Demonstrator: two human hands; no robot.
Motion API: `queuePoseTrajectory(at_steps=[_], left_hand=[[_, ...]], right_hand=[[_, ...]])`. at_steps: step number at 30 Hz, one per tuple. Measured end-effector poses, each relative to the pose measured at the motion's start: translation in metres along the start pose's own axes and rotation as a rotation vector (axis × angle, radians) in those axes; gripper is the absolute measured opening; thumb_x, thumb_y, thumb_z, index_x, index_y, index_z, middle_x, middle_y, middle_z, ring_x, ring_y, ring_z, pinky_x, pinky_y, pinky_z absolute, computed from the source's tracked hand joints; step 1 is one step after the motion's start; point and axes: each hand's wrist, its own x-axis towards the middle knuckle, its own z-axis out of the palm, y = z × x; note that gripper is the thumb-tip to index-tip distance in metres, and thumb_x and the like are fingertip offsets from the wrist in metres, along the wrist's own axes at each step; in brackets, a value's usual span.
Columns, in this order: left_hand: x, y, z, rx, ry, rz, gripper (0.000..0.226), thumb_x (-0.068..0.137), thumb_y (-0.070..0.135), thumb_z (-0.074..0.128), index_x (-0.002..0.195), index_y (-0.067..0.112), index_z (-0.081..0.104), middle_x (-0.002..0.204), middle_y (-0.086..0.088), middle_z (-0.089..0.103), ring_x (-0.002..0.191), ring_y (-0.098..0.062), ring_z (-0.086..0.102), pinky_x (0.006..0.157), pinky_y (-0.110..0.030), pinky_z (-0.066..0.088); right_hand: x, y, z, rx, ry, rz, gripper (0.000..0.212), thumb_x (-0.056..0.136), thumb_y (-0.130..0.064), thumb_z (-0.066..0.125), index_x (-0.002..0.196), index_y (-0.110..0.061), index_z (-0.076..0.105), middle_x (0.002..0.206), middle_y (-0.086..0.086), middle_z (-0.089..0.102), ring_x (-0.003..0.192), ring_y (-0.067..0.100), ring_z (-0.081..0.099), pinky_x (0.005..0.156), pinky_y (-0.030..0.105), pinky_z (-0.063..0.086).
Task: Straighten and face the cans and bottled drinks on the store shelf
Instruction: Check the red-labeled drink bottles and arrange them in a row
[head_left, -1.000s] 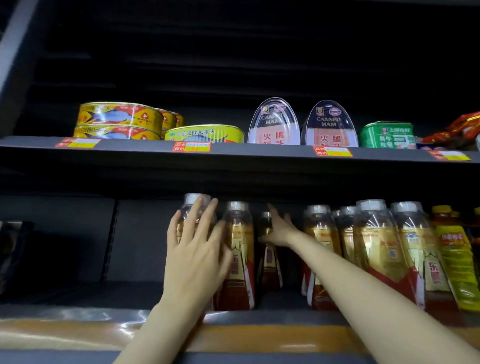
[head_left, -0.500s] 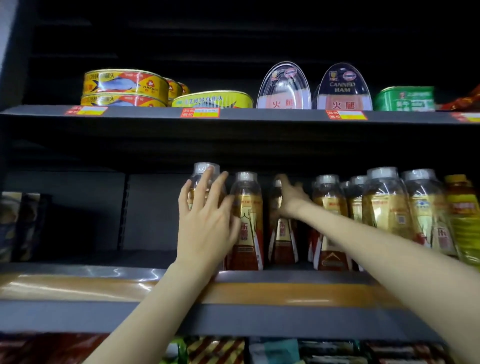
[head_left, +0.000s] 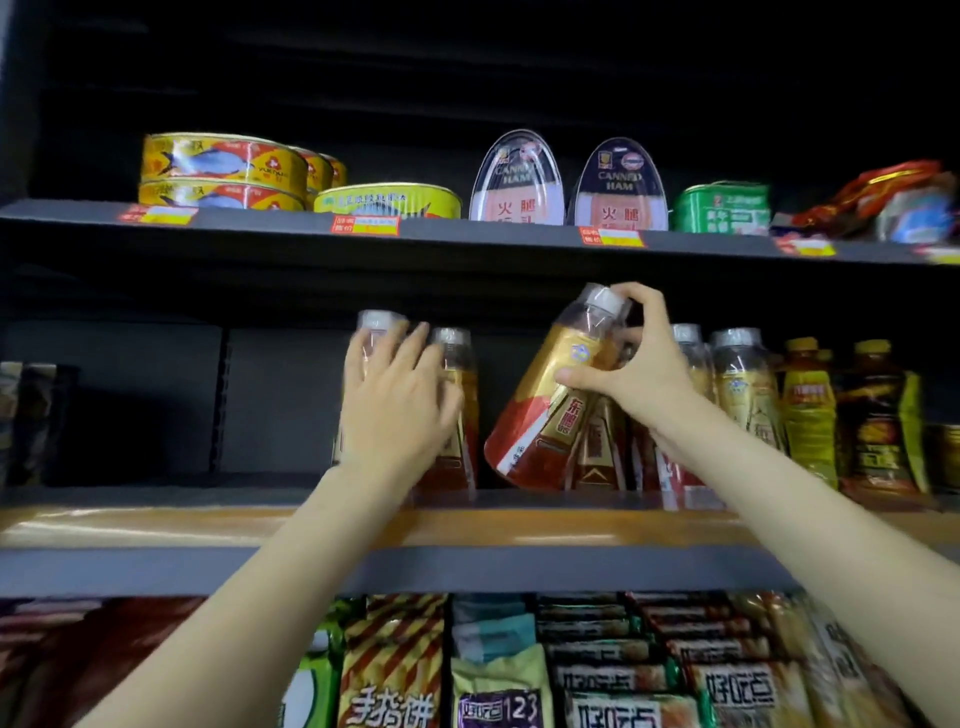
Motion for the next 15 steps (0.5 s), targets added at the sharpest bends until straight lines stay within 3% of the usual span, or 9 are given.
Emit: queuePoseTrajectory(at_steps=[3, 5, 7, 9, 12, 15], left_hand=[[-0.012, 0.028, -0.018, -0.412, -0.140, -0.030, 0.052, 0.091, 0.040, 0.038, 0.137, 0.014, 0.043, 0.125, 0.001, 0.056, 0.119, -0.015, 0.047, 0.105, -0.028, 0.023], [-0.022, 0.037, -0.025, -0.711, -0.300, -0.129, 0.069, 0.089, 0.041, 0.055, 0.146, 0.020, 0.022, 0.123, 0.014, 0.043, 0.115, -0.002, 0.042, 0.098, -0.019, 0.032], [-0.027, 0.038, -0.031, -0.964, -0.372, -0.298, 0.080, 0.079, 0.038, 0.069, 0.142, 0.026, 0.022, 0.125, 0.017, 0.043, 0.114, 0.000, 0.046, 0.093, -0.017, 0.041], [-0.028, 0.039, -0.034, -1.163, -0.370, -0.419, 0.069, 0.066, 0.041, 0.075, 0.124, 0.035, 0.038, 0.124, 0.012, 0.054, 0.108, -0.004, 0.056, 0.081, -0.017, 0.051], [-0.027, 0.045, -0.039, -1.280, -0.244, -0.432, 0.066, 0.055, 0.047, 0.079, 0.113, 0.036, 0.049, 0.117, 0.010, 0.059, 0.104, -0.009, 0.061, 0.087, -0.029, 0.054], [-0.021, 0.043, -0.046, -1.088, -0.139, -0.187, 0.078, 0.057, 0.048, 0.082, 0.124, 0.037, 0.044, 0.120, 0.017, 0.049, 0.113, -0.008, 0.053, 0.090, -0.035, 0.052]], right_hand=[[-0.004, -0.006, -0.003, 0.128, 0.046, -0.075, 0.084, 0.063, -0.008, 0.085, 0.123, -0.040, 0.035, 0.111, -0.007, 0.053, 0.102, 0.015, 0.059, 0.085, 0.037, 0.053], [-0.009, -0.009, -0.008, 0.347, 0.073, 0.008, 0.080, 0.066, -0.003, 0.081, 0.123, -0.038, 0.036, 0.117, 0.005, 0.055, 0.104, 0.021, 0.061, 0.084, 0.043, 0.055], [-0.016, -0.011, -0.012, 0.593, 0.084, 0.135, 0.075, 0.069, 0.001, 0.076, 0.124, -0.034, 0.038, 0.118, 0.011, 0.057, 0.102, 0.021, 0.064, 0.076, 0.038, 0.058], [-0.024, -0.010, -0.015, 0.730, 0.084, 0.211, 0.075, 0.067, -0.002, 0.074, 0.125, -0.033, 0.040, 0.116, 0.011, 0.059, 0.100, 0.023, 0.066, 0.072, 0.035, 0.058], [-0.032, -0.010, -0.021, 0.832, -0.001, 0.340, 0.075, 0.070, -0.008, 0.070, 0.135, -0.027, 0.038, 0.117, 0.014, 0.060, 0.094, 0.027, 0.069, 0.071, 0.039, 0.059], [-0.034, -0.016, -0.033, 0.890, -0.200, 0.582, 0.045, 0.086, -0.014, 0.061, 0.129, -0.015, 0.048, 0.118, 0.030, 0.058, 0.088, 0.039, 0.069, 0.066, 0.044, 0.060]])
